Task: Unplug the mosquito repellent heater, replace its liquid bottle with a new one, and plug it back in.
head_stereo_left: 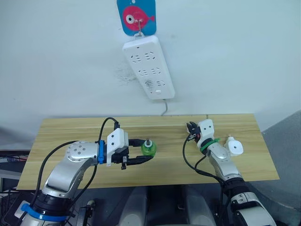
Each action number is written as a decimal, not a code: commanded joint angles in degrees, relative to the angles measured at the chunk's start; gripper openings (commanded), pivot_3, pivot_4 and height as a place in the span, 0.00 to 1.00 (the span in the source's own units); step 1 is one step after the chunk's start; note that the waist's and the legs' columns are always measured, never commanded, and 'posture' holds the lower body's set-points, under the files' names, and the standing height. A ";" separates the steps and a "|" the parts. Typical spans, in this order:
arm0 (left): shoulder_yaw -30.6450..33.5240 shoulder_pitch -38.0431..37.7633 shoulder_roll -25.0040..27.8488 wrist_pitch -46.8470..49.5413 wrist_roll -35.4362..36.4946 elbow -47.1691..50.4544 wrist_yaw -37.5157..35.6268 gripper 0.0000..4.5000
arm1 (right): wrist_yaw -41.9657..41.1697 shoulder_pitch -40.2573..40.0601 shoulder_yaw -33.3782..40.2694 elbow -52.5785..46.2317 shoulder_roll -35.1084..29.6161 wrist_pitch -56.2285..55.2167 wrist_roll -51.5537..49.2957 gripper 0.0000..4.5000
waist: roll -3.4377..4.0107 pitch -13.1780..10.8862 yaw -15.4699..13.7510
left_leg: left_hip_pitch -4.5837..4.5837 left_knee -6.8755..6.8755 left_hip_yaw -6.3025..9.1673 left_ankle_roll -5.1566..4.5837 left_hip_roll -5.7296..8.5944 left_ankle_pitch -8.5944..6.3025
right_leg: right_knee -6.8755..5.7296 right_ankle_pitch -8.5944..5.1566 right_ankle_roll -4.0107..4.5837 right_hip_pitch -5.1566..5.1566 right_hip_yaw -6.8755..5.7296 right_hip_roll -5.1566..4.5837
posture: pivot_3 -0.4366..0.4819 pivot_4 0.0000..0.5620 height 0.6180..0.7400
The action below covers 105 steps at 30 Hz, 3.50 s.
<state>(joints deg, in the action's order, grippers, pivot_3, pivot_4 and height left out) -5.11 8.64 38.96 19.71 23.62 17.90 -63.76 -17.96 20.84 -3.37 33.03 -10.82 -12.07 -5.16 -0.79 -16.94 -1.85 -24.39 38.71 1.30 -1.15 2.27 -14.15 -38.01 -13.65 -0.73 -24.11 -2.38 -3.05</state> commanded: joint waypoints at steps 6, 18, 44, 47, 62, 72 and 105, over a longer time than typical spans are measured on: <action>0.71 -0.46 0.73 0.44 2.25 3.75 0.16 0.49 | -0.87 0.38 0.67 2.54 0.74 -3.65 0.87 0.12 | 0.02 -0.04 -0.08 | 0.00 -0.01 0.00 0.00 -0.01 0.00 | 0.00 0.00 0.00 0.00 0.01 0.00 | 0.72 0.60 1.00; -2.09 -0.34 -3.68 -3.53 -0.23 0.79 1.97 0.49 | -12.64 -3.96 -1.54 -29.30 -4.60 13.77 -6.55 0.57 | 0.12 -0.13 -0.34 | -0.03 -0.03 0.00 0.00 0.00 0.00 | 0.07 0.00 -0.01 -0.03 0.02 -0.04 | 0.66 0.53 1.00; -2.95 10.22 -9.12 -11.35 -3.42 -12.19 1.09 0.49 | -31.21 8.42 -12.80 -50.55 -15.25 44.47 -19.13 0.57 | -0.09 0.05 -1.36 | -0.33 0.05 0.14 0.18 0.02 0.10 | 0.27 0.05 -0.08 -0.12 -0.24 -0.03 | 0.65 0.41 1.00; -2.91 10.33 -9.41 -10.77 -3.02 -11.93 1.30 0.49 | -31.39 8.50 -12.82 -50.22 -14.09 44.15 -18.75 0.57 | -0.09 0.05 -1.34 | -0.33 0.04 0.15 0.26 0.02 0.15 | 0.24 0.05 -0.07 -0.12 -0.25 -0.03 | 0.65 0.41 1.00; -2.67 10.30 -11.90 -7.29 -1.43 -10.74 3.50 0.57 | -30.86 6.06 -9.81 -51.39 -12.31 45.55 -21.20 0.19 | -0.11 0.07 -1.24 | -0.31 0.10 0.16 0.33 0.04 0.19 | 0.07 0.05 -0.07 -0.13 -0.25 -0.03 | 0.64 0.40 1.00; -2.54 8.06 -21.03 -10.21 -4.37 -5.32 16.04 1.00 | -2.94 2.54 18.24 -50.69 1.91 71.28 -53.47 0.19 | -0.16 0.23 -1.34 | -0.31 0.11 0.20 0.37 0.04 0.21 | 0.02 0.07 -0.06 -0.11 -0.24 -0.03 | 0.63 0.39 1.00; -5.37 8.36 -29.99 -17.79 -9.49 -4.34 28.22 0.50 | 26.13 1.16 15.28 -52.24 -1.52 63.88 -90.53 0.19 | -0.17 1.62 -1.00 | -0.23 0.14 0.08 0.00 0.06 0.19 | -0.14 0.10 -0.08 -0.07 -0.09 0.07 | 0.64 0.37 1.00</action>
<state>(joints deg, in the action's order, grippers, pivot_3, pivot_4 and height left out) -10.41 16.85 9.16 3.06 13.56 11.68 -35.66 8.45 22.16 12.17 -16.18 -11.97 52.64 -93.65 -0.96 -15.32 -2.85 -24.62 38.85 1.38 -1.15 2.33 -13.96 -38.15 -13.55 -0.81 -24.17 -2.47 -2.99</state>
